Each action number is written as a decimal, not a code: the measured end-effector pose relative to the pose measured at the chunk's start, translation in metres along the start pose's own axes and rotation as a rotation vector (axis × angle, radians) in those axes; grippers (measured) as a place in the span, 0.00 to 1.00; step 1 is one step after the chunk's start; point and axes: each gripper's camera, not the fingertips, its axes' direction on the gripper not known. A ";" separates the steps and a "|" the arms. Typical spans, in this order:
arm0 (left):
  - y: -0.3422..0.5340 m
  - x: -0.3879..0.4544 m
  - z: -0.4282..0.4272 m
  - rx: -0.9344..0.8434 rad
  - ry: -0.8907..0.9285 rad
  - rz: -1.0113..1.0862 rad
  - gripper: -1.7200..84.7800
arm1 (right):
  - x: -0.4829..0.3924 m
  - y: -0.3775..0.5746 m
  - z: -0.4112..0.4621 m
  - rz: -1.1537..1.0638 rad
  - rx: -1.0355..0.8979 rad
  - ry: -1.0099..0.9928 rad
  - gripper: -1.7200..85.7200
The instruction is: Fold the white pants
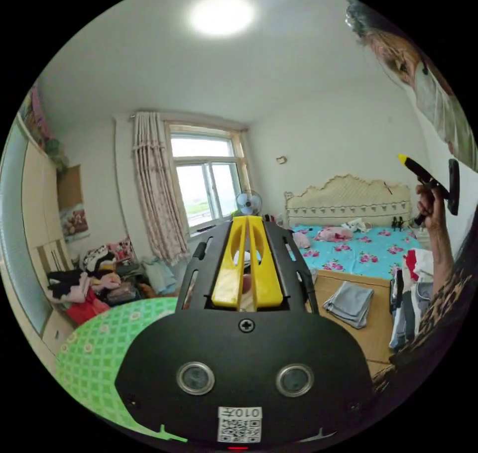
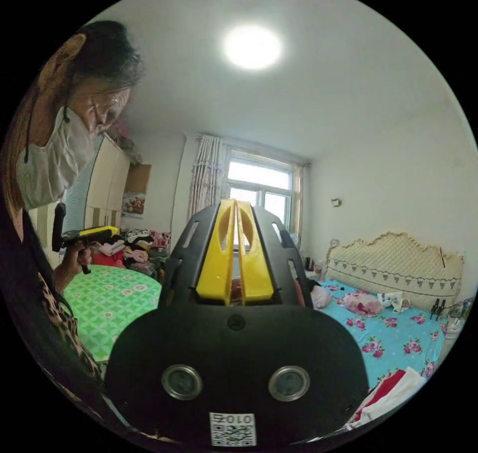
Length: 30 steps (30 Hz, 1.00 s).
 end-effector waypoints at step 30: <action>0.280 -0.275 0.173 0.039 0.411 -1.125 0.02 | 0.077 0.607 0.715 0.728 -0.544 -1.491 0.11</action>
